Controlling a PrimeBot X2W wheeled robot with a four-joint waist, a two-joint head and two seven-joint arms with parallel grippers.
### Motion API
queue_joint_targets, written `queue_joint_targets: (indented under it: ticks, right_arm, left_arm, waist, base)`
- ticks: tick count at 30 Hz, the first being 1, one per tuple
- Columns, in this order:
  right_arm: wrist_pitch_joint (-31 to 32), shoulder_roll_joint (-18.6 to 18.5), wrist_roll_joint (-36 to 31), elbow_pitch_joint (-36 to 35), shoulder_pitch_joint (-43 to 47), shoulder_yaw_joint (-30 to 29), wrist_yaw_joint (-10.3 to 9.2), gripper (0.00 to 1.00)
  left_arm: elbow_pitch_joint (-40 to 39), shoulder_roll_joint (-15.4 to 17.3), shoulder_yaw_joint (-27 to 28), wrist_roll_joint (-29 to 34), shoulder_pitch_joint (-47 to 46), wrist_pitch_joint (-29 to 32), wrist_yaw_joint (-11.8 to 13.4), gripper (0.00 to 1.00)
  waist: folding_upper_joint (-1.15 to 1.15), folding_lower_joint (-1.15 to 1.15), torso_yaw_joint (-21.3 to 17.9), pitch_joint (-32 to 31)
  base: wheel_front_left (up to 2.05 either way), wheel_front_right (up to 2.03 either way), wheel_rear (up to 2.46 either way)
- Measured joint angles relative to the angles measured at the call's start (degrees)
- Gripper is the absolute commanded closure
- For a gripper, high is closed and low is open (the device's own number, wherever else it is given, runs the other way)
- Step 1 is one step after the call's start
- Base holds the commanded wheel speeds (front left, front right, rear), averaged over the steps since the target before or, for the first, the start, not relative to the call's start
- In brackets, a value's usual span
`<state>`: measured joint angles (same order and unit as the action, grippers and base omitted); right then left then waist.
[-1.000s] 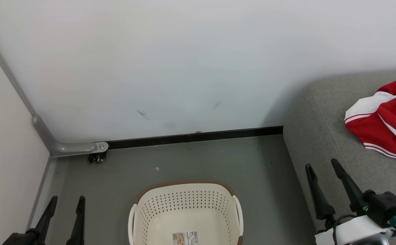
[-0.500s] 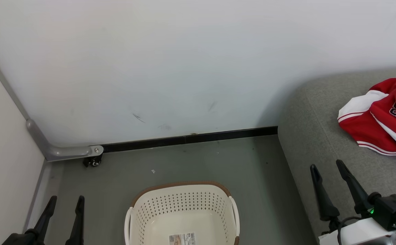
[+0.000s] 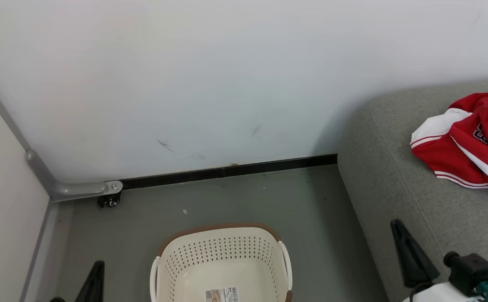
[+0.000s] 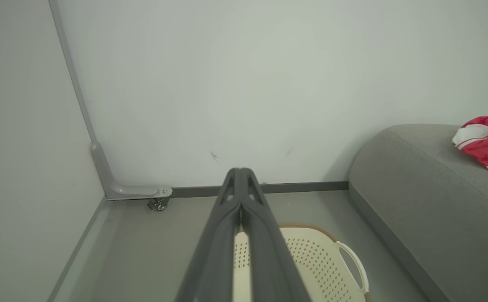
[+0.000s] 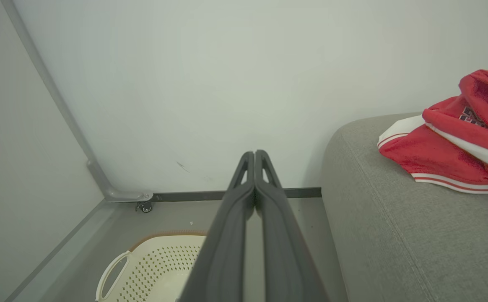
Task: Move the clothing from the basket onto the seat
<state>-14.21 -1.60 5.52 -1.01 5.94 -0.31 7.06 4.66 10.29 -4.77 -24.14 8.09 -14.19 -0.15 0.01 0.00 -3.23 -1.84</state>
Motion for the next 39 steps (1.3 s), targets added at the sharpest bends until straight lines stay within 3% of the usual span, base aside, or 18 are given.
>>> queue_joint_targets:
  ticks: [7, 24, 39]
  right_arm:
    - [0.08, 0.25, 1.35, 1.34, 1.37, 1.04, 0.00, 1.00]
    - [0.42, 0.25, 15.27, 0.09, 2.63, 1.75, 0.00, 1.00]
    - [2.98, -0.44, 26.99, 1.85, 2.01, 0.91, 0.00, 1.00]
  left_arm:
    - [1.76, -1.35, -0.30, -1.54, 0.80, 0.37, -0.07, 1.00]
    - [2.92, -2.44, 0.99, -12.16, 0.05, 3.61, -1.03, 1.00]
    - [3.86, -3.07, 2.32, -20.11, -1.49, 6.33, -1.60, 1.00]
  waist:
    - [0.00, 0.00, -0.01, 0.03]
    - [0.00, 0.03, 0.41, 0.33]
    - [0.00, 0.55, 1.04, 0.29]
  base:
    - [0.00, 0.00, 0.00]
    - [0.00, 0.00, 0.00]
    - [0.00, 0.00, 0.00]
